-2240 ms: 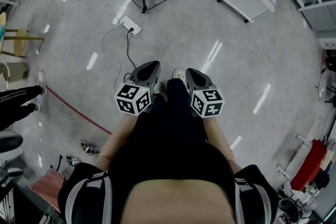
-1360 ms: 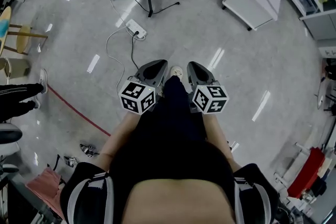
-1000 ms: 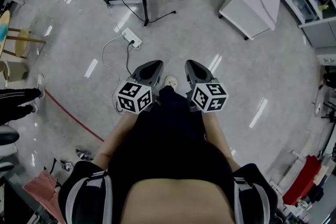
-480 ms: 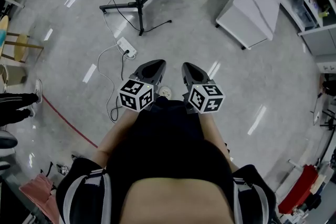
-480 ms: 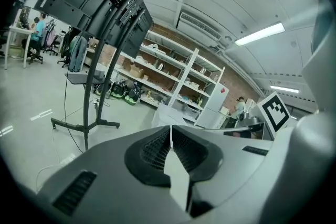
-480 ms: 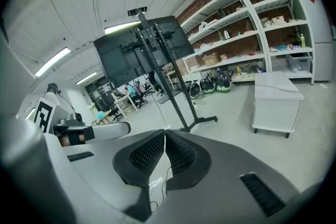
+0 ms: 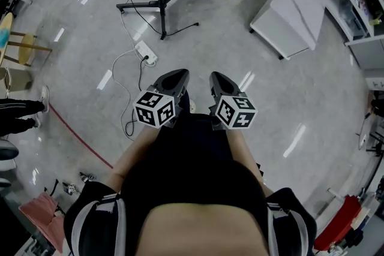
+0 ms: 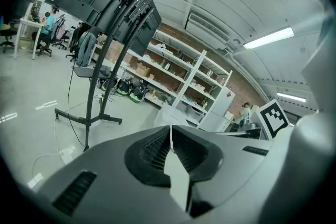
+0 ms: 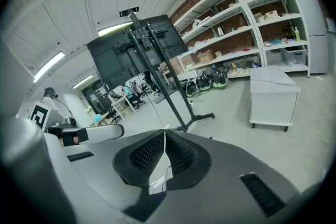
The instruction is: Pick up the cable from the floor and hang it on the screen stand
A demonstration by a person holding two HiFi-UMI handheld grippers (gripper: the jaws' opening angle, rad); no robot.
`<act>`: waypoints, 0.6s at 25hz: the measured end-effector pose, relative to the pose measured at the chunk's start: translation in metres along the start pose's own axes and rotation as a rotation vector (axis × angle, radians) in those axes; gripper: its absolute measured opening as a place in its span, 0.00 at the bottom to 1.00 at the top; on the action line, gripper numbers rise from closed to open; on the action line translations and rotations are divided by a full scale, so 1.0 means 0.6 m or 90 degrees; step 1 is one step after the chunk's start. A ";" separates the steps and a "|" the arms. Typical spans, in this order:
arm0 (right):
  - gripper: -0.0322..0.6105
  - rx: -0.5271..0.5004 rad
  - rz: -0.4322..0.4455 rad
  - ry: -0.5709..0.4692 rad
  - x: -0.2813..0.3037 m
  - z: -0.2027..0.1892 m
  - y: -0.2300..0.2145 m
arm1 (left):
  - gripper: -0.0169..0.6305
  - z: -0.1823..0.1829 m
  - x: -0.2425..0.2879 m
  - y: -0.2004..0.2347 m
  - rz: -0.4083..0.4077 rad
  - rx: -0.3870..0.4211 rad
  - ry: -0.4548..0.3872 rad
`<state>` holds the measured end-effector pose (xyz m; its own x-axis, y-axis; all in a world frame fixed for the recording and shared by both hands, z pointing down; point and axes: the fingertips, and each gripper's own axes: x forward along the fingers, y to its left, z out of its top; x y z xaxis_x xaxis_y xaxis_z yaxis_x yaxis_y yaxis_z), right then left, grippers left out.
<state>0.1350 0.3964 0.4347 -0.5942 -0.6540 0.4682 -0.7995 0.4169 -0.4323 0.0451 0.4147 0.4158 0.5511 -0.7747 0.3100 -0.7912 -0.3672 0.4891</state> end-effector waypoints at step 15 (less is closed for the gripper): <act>0.09 -0.026 0.024 -0.001 0.033 0.030 -0.016 | 0.05 0.018 0.059 0.025 0.000 0.006 0.021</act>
<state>0.1324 0.3679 0.4340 -0.6243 -0.6376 0.4513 -0.7792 0.4671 -0.4179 0.0501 0.3761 0.4250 0.5592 -0.7574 0.3370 -0.7939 -0.3720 0.4810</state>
